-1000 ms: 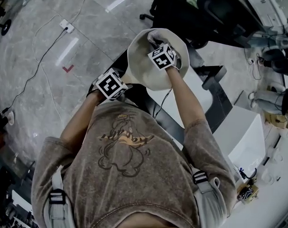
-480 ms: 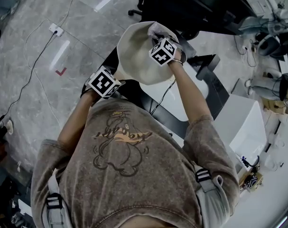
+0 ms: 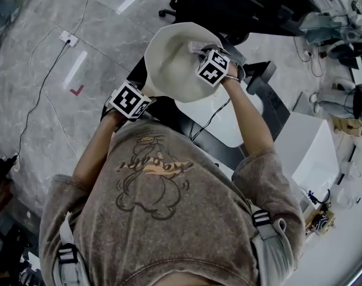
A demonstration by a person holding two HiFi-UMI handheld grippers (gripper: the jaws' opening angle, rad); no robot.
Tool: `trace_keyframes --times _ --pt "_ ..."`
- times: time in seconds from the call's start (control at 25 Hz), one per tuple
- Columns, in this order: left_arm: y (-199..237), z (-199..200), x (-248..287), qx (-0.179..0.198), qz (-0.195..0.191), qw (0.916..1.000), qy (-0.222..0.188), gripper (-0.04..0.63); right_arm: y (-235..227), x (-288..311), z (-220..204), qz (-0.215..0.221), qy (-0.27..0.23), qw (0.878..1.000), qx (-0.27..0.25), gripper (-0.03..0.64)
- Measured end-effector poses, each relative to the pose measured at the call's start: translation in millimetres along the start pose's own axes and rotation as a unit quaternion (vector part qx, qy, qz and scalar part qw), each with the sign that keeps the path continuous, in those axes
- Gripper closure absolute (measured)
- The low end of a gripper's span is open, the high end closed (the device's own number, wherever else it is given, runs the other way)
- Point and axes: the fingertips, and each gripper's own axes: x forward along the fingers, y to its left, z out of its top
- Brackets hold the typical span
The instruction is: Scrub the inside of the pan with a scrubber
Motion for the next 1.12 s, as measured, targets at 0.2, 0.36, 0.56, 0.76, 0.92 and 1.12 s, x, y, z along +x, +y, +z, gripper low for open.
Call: trace_keyframes --times 0.2,0.36,0.56,0.76,0.92,1.12 --pt "1 0 0 -0.009 -0.001 1.0000 0.002 0.345 20 -7 -22 0.037 0.027 0.999 -0.014 0.534" --pt "2 1 0 -0.012 0.000 0.9999 0.004 0.347 43 -18 -32 0.096 0.045 0.994 -0.012 0.534" --pt "2 2 2 -0.017 0.000 0.9999 0.001 0.347 82 -32 -46 0.175 0.074 0.982 -0.016 0.534" --pt "3 1 2 -0.018 0.003 0.9998 0.003 0.347 132 -47 -42 0.279 0.087 0.956 0.007 0.534" --pt "3 1 1 -0.018 0.003 0.9998 0.004 0.347 151 -49 -18 0.316 0.051 0.947 0.000 0.534" --pt "2 0 2 -0.020 0.003 0.9998 0.006 0.347 159 -46 -6 0.322 0.052 0.945 -0.027 0.534"
